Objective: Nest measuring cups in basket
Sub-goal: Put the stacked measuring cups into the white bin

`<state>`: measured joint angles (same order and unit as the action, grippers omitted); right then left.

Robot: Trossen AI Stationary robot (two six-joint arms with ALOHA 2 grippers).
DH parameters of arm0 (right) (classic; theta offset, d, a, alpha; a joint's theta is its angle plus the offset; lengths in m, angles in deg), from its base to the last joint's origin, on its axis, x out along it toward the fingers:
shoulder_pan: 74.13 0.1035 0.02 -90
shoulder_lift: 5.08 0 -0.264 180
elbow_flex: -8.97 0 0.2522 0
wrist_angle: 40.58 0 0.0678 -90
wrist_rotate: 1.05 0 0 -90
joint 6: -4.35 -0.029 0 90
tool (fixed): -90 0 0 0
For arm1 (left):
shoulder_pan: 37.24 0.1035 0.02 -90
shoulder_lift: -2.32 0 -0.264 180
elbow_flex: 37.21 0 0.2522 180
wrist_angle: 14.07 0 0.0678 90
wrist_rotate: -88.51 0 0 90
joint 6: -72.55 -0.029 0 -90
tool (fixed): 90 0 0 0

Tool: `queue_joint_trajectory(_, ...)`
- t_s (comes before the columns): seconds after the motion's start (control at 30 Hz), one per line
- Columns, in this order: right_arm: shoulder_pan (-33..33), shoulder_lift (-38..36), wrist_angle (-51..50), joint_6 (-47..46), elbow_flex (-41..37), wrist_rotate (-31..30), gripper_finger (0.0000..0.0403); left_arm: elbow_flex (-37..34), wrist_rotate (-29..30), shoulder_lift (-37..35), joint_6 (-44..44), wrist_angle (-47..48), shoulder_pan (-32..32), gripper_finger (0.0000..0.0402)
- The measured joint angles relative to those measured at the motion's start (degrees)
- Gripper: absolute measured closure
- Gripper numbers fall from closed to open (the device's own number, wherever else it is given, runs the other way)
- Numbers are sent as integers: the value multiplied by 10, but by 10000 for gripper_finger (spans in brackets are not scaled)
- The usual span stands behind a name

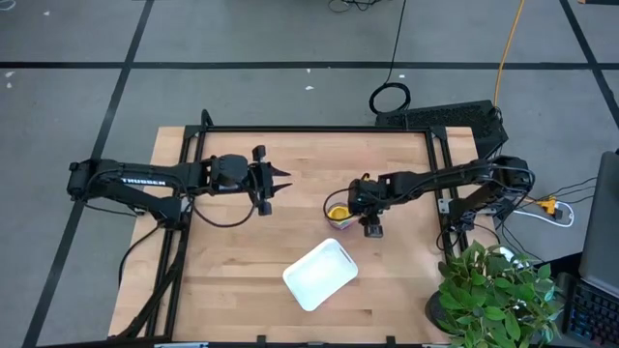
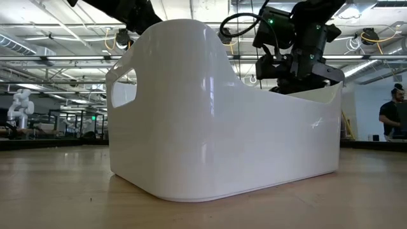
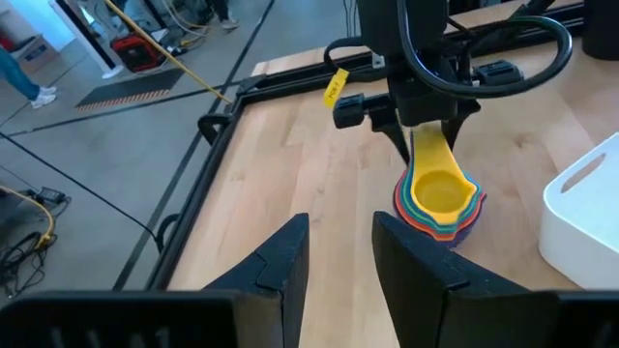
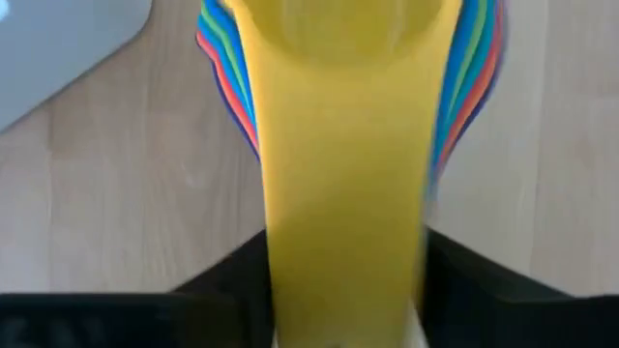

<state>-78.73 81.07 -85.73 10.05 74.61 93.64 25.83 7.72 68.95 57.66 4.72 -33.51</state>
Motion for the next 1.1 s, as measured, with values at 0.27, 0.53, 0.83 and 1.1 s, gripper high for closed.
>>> queue_joint_trajectory(0.27, 0, 0, 22, -5, 0, 0, 117, 0, 0, 0, 0, 8, 0, 282)
queue_joint_trajectory(0.53, 2, 0, 29, -4, 0, -1, 186, 0, 0, 0, 0, 9, 0, 282)
queue_joint_trajectory(0.83, 8, 0, 22, 7, 0, 0, 264, 0, 0, 0, 1, 9, 0, 282)
queue_joint_trajectory(1.1, 8, -1, 22, 10, 0, -2, 264, 0, 0, 0, 5, 9, 0, 282)
